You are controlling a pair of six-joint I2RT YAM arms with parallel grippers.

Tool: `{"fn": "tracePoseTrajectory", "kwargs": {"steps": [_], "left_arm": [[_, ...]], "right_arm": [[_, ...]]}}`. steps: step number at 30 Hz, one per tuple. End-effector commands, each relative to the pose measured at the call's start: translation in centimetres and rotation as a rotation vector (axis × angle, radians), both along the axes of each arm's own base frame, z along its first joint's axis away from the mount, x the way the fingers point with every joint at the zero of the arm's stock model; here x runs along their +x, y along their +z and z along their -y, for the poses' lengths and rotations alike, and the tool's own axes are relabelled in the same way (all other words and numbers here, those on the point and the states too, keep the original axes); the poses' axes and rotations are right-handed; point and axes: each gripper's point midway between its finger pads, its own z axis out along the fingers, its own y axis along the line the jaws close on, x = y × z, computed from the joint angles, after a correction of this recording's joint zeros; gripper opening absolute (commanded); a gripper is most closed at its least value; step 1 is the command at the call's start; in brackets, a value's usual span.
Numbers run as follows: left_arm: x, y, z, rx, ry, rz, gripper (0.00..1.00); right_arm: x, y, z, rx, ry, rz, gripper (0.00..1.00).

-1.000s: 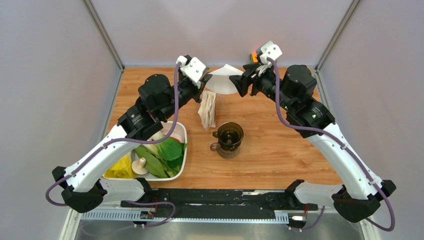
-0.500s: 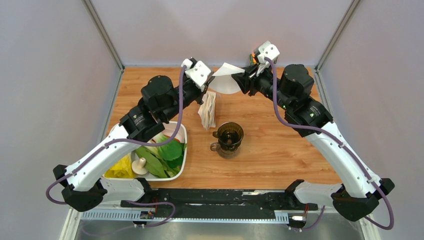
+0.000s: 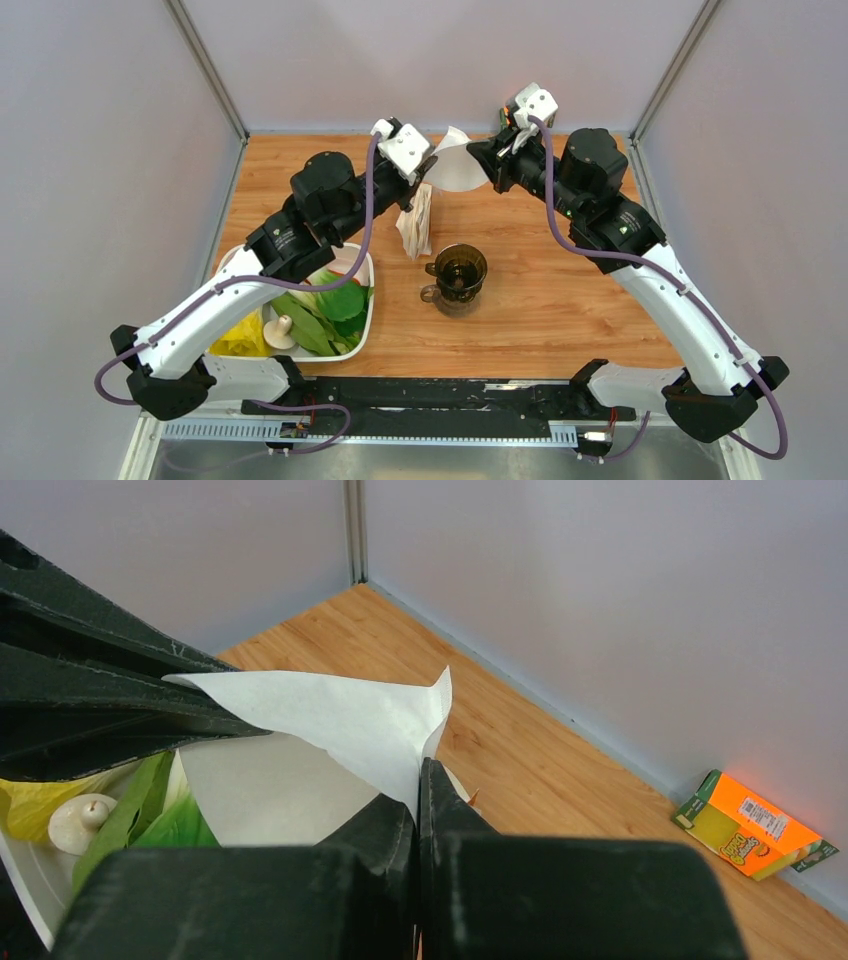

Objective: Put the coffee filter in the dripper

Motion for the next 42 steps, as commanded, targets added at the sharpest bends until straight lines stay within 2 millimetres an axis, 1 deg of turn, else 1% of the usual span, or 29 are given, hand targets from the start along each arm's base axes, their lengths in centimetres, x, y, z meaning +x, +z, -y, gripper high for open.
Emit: {"fn": "tracePoseTrajectory", "kwargs": {"steps": [1,2,3,4,5,6,7,8,9,10,11,12,13,14,15,16,17,18,19,20,21,24,28,31,32,33,35,38,42], "left_arm": [[-0.7,2.5,0.2,-0.063,-0.026,0.022,0.24],[-0.9,2.4,0.1,-0.06,-0.033,0.01,0.36],[-1.3,3.1,-0.1,-0.077,-0.042,0.002,0.41],[-2.3,2.8,0.2,-0.055,-0.096,-0.015,0.5],[-3.1,3.3,0.1,-0.05,-0.138,-0.008,0.53],[-5.5,3.8,0.1,-0.042,-0.25,0.008,0.6],[-6.4,3.4,0.0,-0.03,-0.297,0.018,0.63],[-8.6,4.5,-0.9,-0.054,-0.379,0.058,0.69],[-10.0,4.1,-1.0,-0.044,-0.449,0.067,0.72],[-10.6,4.3,-2.4,-0.045,-0.455,0.07,0.75],[-11.7,4.6,-2.7,-0.04,-0.51,0.071,0.75],[-11.4,3.6,-3.7,-0.004,-0.503,0.038,0.75],[-12.6,2.8,-4.1,0.03,-0.565,0.006,0.75],[-12.3,2.5,-4.8,0.059,-0.556,0.021,0.74],[-13.1,1.5,-5.3,0.095,-0.587,-0.009,0.74],[-13.1,0.9,-5.6,0.137,-0.589,0.013,0.74],[-13.4,-0.1,-5.9,0.177,-0.599,-0.019,0.74],[-13.2,-0.6,-6.1,0.217,-0.603,0.002,0.73],[-13.3,-1.7,-6.1,0.254,-0.613,-0.034,0.72],[-13.1,-2.0,-6.2,0.288,-0.62,-0.008,0.72],[-12.9,-2.7,-6.1,0.309,-0.624,-0.023,0.71],[-12.3,-3.4,-5.7,0.333,-0.636,0.004,0.7],[-11.6,-2.7,-4.6,0.308,-0.631,0.044,0.7],[-11.3,-3.1,-3.4,0.352,-0.624,0.077,0.72],[-10.9,-3.2,-3.3,0.367,-0.602,0.086,0.73],[-11.1,-3.4,-2.7,0.379,-0.613,0.096,0.73],[-10.9,-3.5,-2.3,0.396,-0.607,0.11,0.73],[-10.6,-3.6,-1.8,0.422,-0.607,0.131,0.69],[-11.0,-3.6,-1.1,0.465,-0.632,0.189,0.64]], "right_arm": [[-0.2,0.4,-0.1,0.008,0.014,0.017,0.0],[-0.2,0.4,-0.1,0.002,0.014,0.024,0.0],[-0.2,0.4,0.1,-0.006,0.012,0.033,0.0],[-0.2,0.5,0.4,-0.013,0.01,0.045,0.0],[-0.3,0.8,0.8,-0.018,0.016,0.061,0.0],[-0.5,0.9,1.1,-0.018,0.033,0.069,0.0],[-0.8,0.8,1.5,-0.021,0.063,0.075,0.0],[-1.3,0.7,1.7,-0.025,0.106,0.084,0.0],[-2.5,0.7,1.4,-0.035,0.192,0.108,0.0],[-3.4,0.6,1.5,-0.051,0.245,0.135,0.0],[-4.6,0.6,1.4,-0.069,0.304,0.17,0.0],[-5.8,0.4,1.3,-0.092,0.365,0.21,0.0],[-7.3,0.1,1.1,-0.113,0.43,0.251,0.0],[-8.7,-0.1,1.1,-0.132,0.492,0.299,0.0],[-9.9,-0.3,1.0,-0.145,0.54,0.338,0.0],[-11.0,-0.5,1.0,-0.152,0.585,0.362,0.0],[-11.8,-0.7,0.9,-0.153,0.625,0.374,0.0],[-12.7,-0.8,0.8,-0.15,0.668,0.383,0.0],[-13.4,-0.9,0.7,-0.148,0.707,0.391,0.0],[-14.0,-1.0,0.5,-0.146,0.742,0.4,0.0],[-14.3,-1.0,0.4,-0.145,0.763,0.407,0.0],[-14.8,-0.9,-0.1,-0.139,0.798,0.405,0.0],[-15.5,-0.9,-0.7,-0.126,0.837,0.381,0.0],[-15.8,-1.2,-1.0,-0.123,0.857,0.359,0.0],[-15.9,-1.4,-1.1,-0.123,0.862,0.355,0.0],[-16.0,-1.4,-1.3,-0.123,0.869,0.352,0.0],[-16.2,-1.6,-1.5,-0.122,0.884,0.342,0.0],[-16.5,-1.8,-1.8,-0.121,0.898,0.332,0.0],[-16.5,-2.0,-2.1,-0.118,0.909,0.309,0.0]]}}
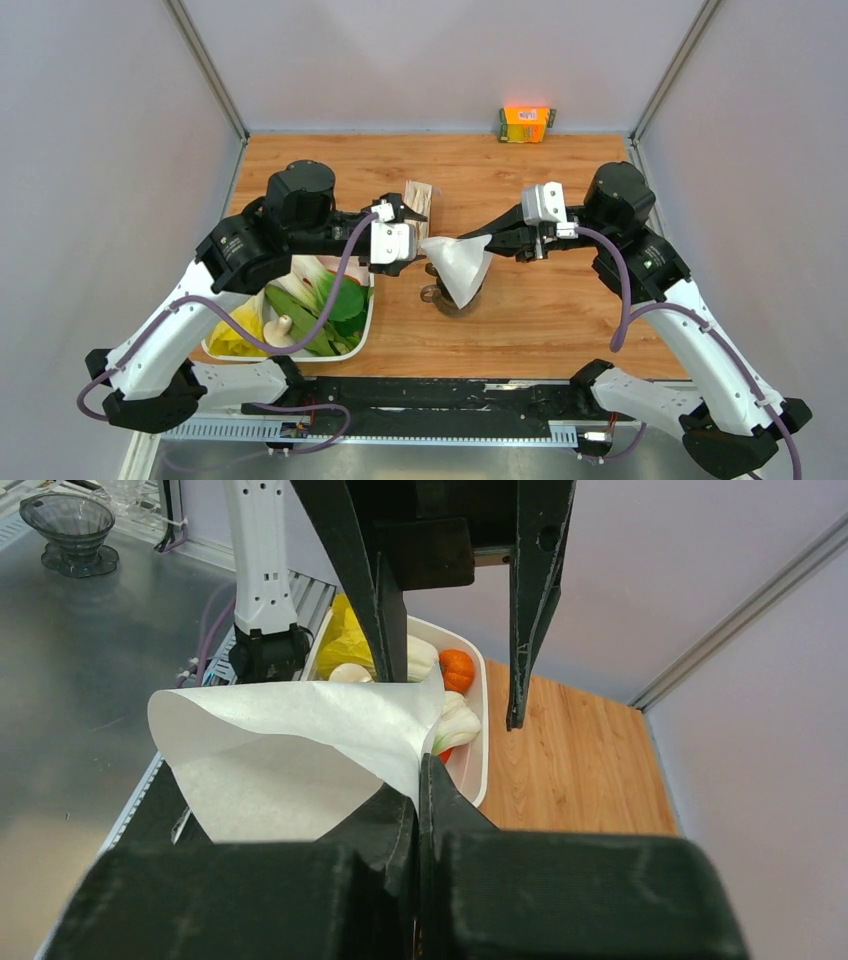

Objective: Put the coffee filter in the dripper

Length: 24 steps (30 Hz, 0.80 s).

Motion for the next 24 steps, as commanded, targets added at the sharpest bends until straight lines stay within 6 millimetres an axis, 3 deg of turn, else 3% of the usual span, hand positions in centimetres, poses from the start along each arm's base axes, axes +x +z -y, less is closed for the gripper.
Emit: {"fn": "tracePoseTrajectory", "kwargs": {"steps": [1,18,24], "left_arm": [[0.1,1.5,0.6,0.002,-0.034,0.143,0.63],[-0.9,0.6,1.1,0.066,-0.064,0.23,0.38],[-0.9,0.7,1.0,0.045,-0.049,0.216,0.18]], "right_arm": [[-0.8,0.3,-0.2,-0.003,0.047,-0.004,0.0],[-0.7,0.3,-0.3,-0.013,0.043,-0.029,0.0],[-0.8,0.6,-0.1,-0.005,0.034,-0.009,0.03]]}}
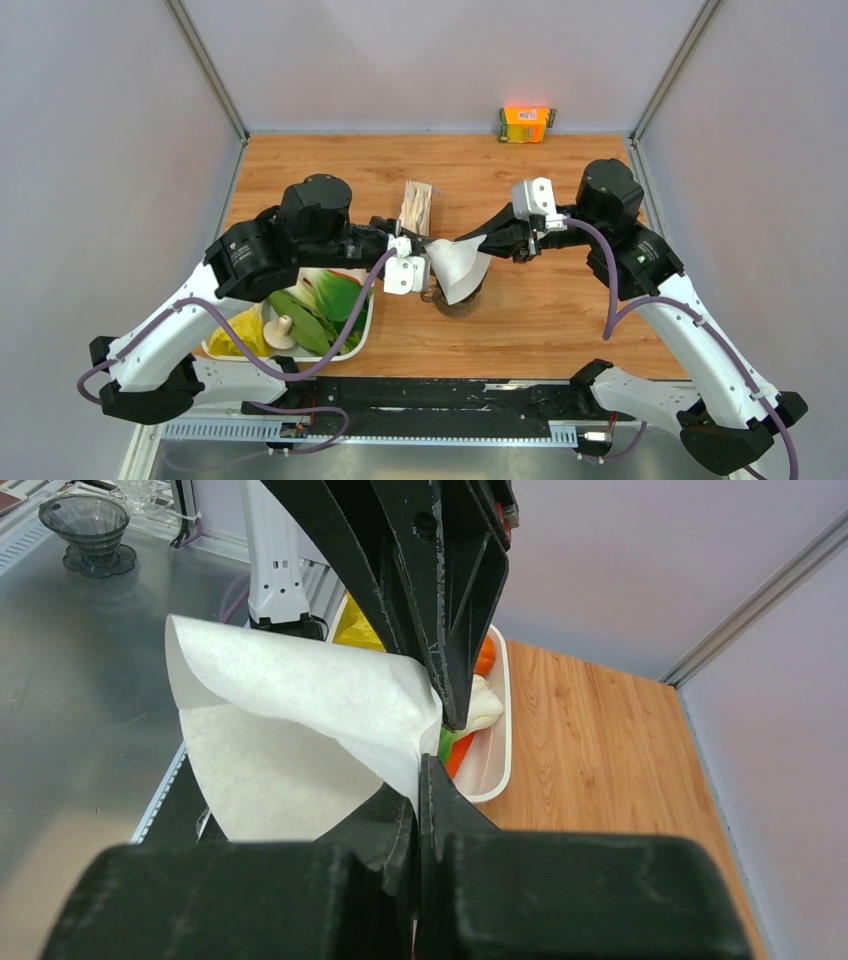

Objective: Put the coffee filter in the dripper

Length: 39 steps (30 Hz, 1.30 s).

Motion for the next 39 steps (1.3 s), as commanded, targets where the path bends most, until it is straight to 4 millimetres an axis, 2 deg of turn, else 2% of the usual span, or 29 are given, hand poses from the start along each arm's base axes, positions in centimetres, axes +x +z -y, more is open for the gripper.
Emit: {"fn": "tracePoseTrajectory", "kwargs": {"steps": [1,4,6,7,12,17,20,25,32,35,39], "left_arm": [[-0.3,1.5,-0.3,-0.052,0.006,0.025,0.14],[-0.2,1.6,-0.5,-0.072,0.02,0.021,0.06],[-0.3,1.7,-0.6,-0.087,0.028,0.019,0.02],[-0.2,1.7,-0.7,-0.093,0.036,0.021,0.0],[0.1,1.3,-0.9,-0.103,0.069,0.003,0.0],[0.1,1.7,-0.4,-0.147,0.091,-0.063,0.0],[-0.1,2.1,0.0,-0.169,0.096,-0.109,0.0],[-0.4,2.4,0.4,-0.191,0.098,-0.207,0.0],[-0.8,2.9,0.7,-0.218,0.088,-0.294,0.0],[-0.6,3.4,0.6,-0.235,0.088,-0.317,0.0],[-1.2,2.9,0.4,-0.214,0.062,-0.336,0.0]], "right_arm": [[-1.1,2.2,0.4,0.039,0.022,0.07,0.05],[-0.9,2.4,0.7,0.045,-0.009,0.093,0.13],[-0.8,2.6,0.9,0.049,-0.03,0.101,0.31],[-0.7,2.8,1.0,0.051,-0.04,0.105,0.37],[-0.4,3.5,1.5,0.055,-0.086,0.131,0.46],[0.6,3.5,1.2,0.045,-0.121,0.135,0.65],[1.2,3.4,0.8,0.034,-0.132,0.139,0.69],[1.1,3.5,0.0,0.031,-0.133,0.189,0.67],[0.9,3.1,-0.9,0.018,-0.135,0.234,0.46],[1.6,3.1,-0.7,0.007,-0.178,0.259,0.43],[3.4,3.8,-0.1,0.003,-0.283,0.278,0.32]]}}
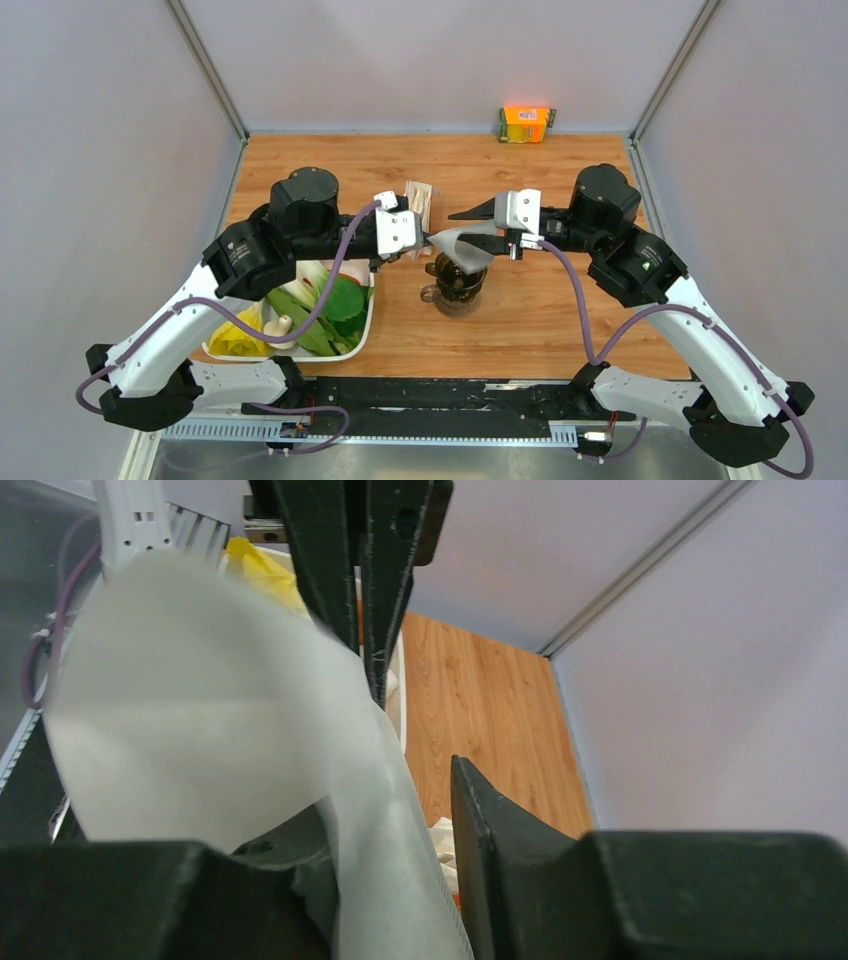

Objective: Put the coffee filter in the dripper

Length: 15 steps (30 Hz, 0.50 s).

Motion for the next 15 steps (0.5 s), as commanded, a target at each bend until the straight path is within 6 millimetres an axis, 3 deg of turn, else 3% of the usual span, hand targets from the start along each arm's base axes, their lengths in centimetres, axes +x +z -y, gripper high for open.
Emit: {"fn": "tracePoseTrajectory", "kwargs": {"steps": [1,11,15], "left_arm": [[-1.2,1.8,0.0,-0.052,-0.053,-0.021,0.0],[0.0,0.8,-0.3,-0.027,0.001,-0.024,0.01],[0.7,1.0,-0.3,-0.025,0.037,-0.03,0.22]], "right_arm": [[1.5,2.7,1.0,0.034,-0.113,0.085,0.29],[0.3,3.0,1.7,0.054,-0.096,0.072,0.0],[-0.8,2.8,1.7,0.054,-0.049,0.073,0.0]]}}
